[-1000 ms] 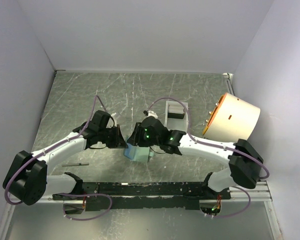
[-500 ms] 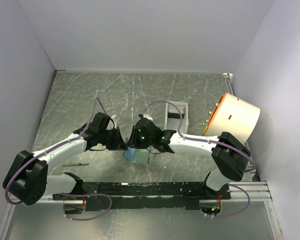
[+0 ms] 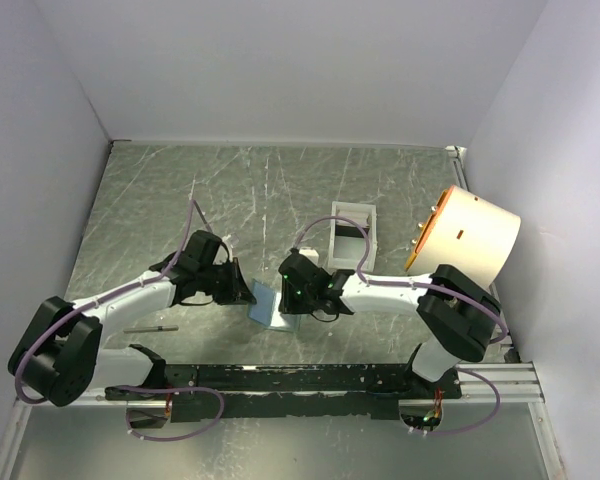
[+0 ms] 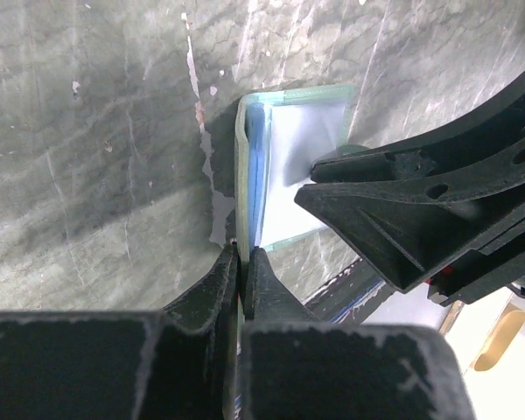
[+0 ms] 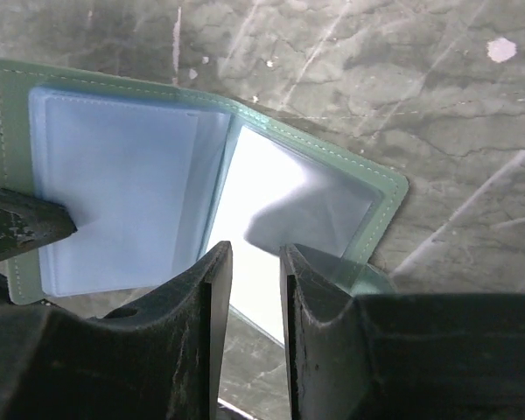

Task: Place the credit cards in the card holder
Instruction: Open the card holder at the center of the board, then pick up the credit card from the storage box.

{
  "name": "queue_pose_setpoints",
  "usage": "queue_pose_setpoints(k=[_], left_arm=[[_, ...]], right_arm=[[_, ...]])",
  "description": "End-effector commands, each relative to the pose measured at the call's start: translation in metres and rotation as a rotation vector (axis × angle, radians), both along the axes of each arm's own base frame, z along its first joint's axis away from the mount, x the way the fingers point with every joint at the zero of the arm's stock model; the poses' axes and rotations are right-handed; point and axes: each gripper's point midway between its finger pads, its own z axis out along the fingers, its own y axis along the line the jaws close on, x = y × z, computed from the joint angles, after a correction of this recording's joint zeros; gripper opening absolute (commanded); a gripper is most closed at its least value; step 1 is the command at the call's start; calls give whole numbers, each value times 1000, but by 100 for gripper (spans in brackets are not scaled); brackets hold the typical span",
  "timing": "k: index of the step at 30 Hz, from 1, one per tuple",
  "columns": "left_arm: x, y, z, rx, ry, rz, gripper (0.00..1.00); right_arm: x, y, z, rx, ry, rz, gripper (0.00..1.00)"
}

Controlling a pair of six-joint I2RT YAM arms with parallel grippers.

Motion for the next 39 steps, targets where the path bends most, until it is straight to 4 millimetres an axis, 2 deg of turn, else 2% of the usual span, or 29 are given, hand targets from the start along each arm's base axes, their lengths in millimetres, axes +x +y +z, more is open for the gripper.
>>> queue_pose_setpoints(k=[1,6,9,13,17,20,28,30,32,36,37,39], left_arm=[[4,-1,-6,13,-11,10,9],[8,5,-6,58,-18,28,31],[9,10,-7,87,-29,38,38],[6,7,-8,64,-21,21,35],[3,2,-6,24,-21,5,18],[1,0,-3,4,-30,-3,10],[2,2,13,10,-73,-28,8],[4,4,16,29,-87,-33,8],[5,6,21,38,-97,-38,8],[7,6,34,36,-137,-49,9],[8,7,35,39,-147,-54,9],[10,9,34,59,-150,-54,8]], right_arm=[[2,-21,-15,-111,-16,-4,28],[2,-37,-23,-197,-20,1,27],[1,-42,-23,-216,-30,4,27],[4,-41,-16,-207,-53,17,27],[7,-33,-4,-173,-79,42,27],[14,-27,14,-150,-136,73,27],[49,-34,113,-56,-538,152,41],[62,-37,132,-107,-653,204,43],[79,-48,138,-209,-697,180,43],[110,-67,141,-384,-679,171,40],[122,-72,149,-409,-684,148,39],[139,-86,153,-498,-691,123,36]])
